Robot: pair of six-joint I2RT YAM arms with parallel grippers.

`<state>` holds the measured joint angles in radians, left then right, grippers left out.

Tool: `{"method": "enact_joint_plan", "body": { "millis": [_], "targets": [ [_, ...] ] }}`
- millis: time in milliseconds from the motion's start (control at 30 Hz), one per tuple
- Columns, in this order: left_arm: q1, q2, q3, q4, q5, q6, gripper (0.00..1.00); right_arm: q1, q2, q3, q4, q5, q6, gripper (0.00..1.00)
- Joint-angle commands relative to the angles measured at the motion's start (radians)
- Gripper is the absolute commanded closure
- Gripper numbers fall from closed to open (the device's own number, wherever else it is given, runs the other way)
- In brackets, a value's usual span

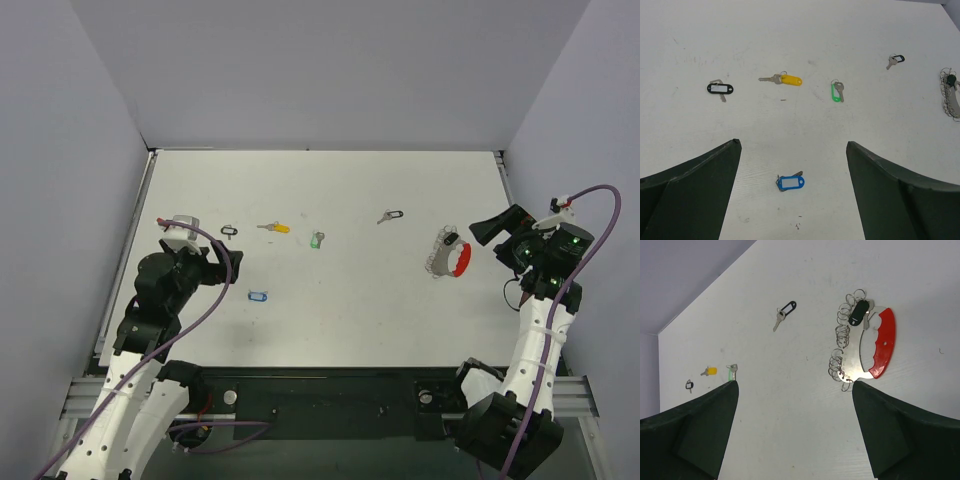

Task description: Put the keys on the keyring

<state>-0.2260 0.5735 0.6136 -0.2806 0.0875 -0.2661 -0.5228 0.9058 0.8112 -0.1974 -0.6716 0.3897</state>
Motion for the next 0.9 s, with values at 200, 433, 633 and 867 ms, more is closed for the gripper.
{"method": "enact_joint_plan", "body": {
  "millis": [200, 433, 633, 867],
  "targets": [
    [0.007, 0.003, 0.003, 0.044, 0.015, 0.013, 0.03, -0.002, 0.002, -0.001, 0.033, -0.034, 0.001, 0.09],
    [0.007, 0.005, 0.003, 0.047, 0.023, 0.011, 0.03, 0.0, 0.004, -0.003, 0.033, -0.042, -0.002, 0.09],
    [0.007, 0.014, 0.002, 0.05, 0.05, 0.002, 0.03, 0.0, 0.013, -0.014, 0.044, -0.143, -0.072, 0.09],
    [0.007, 0.083, -0.006, 0.089, 0.155, -0.085, 0.03, 0.182, 0.064, 0.072, -0.279, -0.301, -0.547, 0.08]
  ]
}}
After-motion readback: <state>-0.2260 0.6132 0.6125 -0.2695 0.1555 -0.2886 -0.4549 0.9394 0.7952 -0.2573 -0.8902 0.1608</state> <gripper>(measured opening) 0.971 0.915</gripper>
